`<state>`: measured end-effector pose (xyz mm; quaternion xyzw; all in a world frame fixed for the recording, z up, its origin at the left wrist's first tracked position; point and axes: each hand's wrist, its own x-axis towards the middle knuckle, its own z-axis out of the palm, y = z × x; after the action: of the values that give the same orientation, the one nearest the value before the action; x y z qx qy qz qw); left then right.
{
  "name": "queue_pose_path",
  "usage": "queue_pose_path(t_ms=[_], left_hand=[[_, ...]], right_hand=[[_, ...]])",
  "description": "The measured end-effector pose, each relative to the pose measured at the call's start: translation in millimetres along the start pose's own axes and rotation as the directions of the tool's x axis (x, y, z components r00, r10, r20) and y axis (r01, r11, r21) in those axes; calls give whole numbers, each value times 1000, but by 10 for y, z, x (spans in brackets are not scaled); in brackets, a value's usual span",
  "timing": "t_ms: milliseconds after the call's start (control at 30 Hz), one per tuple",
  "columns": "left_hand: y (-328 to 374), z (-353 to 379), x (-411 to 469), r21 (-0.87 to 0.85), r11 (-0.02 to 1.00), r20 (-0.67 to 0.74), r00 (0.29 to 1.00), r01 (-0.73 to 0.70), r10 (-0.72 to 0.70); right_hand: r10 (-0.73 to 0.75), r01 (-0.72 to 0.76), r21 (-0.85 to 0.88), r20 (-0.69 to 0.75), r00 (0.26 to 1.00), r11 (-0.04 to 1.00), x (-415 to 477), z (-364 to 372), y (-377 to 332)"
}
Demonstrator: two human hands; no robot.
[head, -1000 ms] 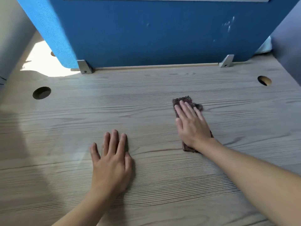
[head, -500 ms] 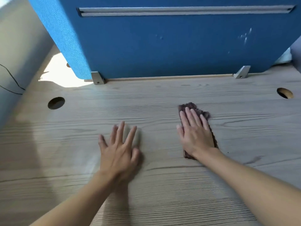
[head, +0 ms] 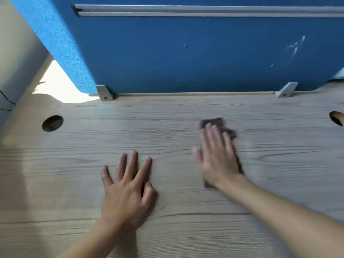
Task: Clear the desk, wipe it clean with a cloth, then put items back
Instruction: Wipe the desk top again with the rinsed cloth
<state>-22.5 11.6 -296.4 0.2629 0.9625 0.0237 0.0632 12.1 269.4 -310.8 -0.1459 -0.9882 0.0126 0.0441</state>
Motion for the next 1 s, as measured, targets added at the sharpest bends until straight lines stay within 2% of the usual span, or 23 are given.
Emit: queue_pose_path(t_ms=[33, 100, 167, 200, 233, 267, 300, 333, 400, 433, 500, 567, 600, 633, 667, 700, 767, 833, 867, 900, 933, 967, 1000], left_hand=[[-5, -14, 1, -7, 1000, 6, 1000, -3, 3], [6, -23, -7, -28, 1000, -3, 1000, -13, 12], [6, -22, -11, -40, 999, -20, 1000, -10, 9], [3, -25, -12, -42, 999, -23, 1000, -8, 7], [6, -26, -6, -46, 999, -24, 1000, -3, 2], [6, -25, -1, -50, 999, -26, 1000, 3, -4], [5, -18, 0, -51, 999, -28, 1000, 8, -10], [7, -11, -4, -49, 999, -30, 999, 12, -13], [10, -14, 5, -46, 999, -29, 1000, 10, -12], [10, -2, 12, -44, 999, -27, 1000, 6, -7], [-4, 19, 5, -39, 999, -50, 999, 5, -7], [6, 19, 3, -54, 998, -74, 997, -11, 7], [7, 15, 5, -61, 998, -94, 996, -14, 8], [6, 14, 13, -63, 998, -116, 993, -17, 9], [3, 16, 26, -62, 998, -131, 991, -21, 12], [3, 18, 33, -61, 998, -136, 991, -22, 13], [-11, 25, 30, -55, 998, -121, 992, -30, 24], [-9, 23, 36, -45, 998, -113, 993, -32, 27], [-13, 31, 35, -36, 999, -106, 994, -34, 30], [-3, 33, 34, -36, 999, -98, 995, -35, 32], [-8, 32, 31, -44, 998, -94, 995, -33, 29], [-13, 30, 32, -45, 999, -96, 995, -31, 27], [-5, 36, 23, -42, 999, -97, 995, -33, 29]], right_hand=[[-167, 167, 25, 2, 986, 986, -204, -7, -205], [-535, 529, 87, 58, 843, 844, -543, -49, -402], [-731, 719, 129, 111, 674, 683, -384, -107, -204], [-744, 734, 117, 110, 659, 669, -207, -76, -50], [-689, 681, 108, 115, 716, 725, -1, -49, 108], [-563, 555, 97, 115, 818, 826, 216, -42, 263], [-392, 386, 75, 105, 914, 919, 412, -48, 395], [-214, 210, 46, 116, 970, 977, 549, -41, 473], [28, -30, 10, 103, 994, 1000, 613, -21, 315], [43, -43, 1, 83, 996, 999, 534, -12, 137], [-193, 191, 52, 42, 980, 980, 234, -2, -269], [-508, 500, 105, 63, 859, 859, -60, 6, -429], [-611, 598, 136, 110, 784, 790, -24, -41, -349], [-660, 644, 144, 121, 742, 751, 128, -70, -182], [-639, 628, 121, 108, 762, 769, 309, -55, 10], [-541, 534, 94, 97, 835, 841, 506, -49, 204], [-153, 149, 38, 130, 980, 988, 851, -64, 530], [167, -167, -10, 133, 977, 986, 1016, -36, 568], [226, -225, -22, 135, 965, 974, 1026, -24, 415], [207, -207, -14, 131, 970, 978, 983, -17, 217], [98, -100, 10, 113, 989, 995, 899, -8, -13], [-74, 70, 40, 115, 991, 997, 783, -4, -221], [-258, 248, 85, 142, 956, 965, 643, -21, -357]])
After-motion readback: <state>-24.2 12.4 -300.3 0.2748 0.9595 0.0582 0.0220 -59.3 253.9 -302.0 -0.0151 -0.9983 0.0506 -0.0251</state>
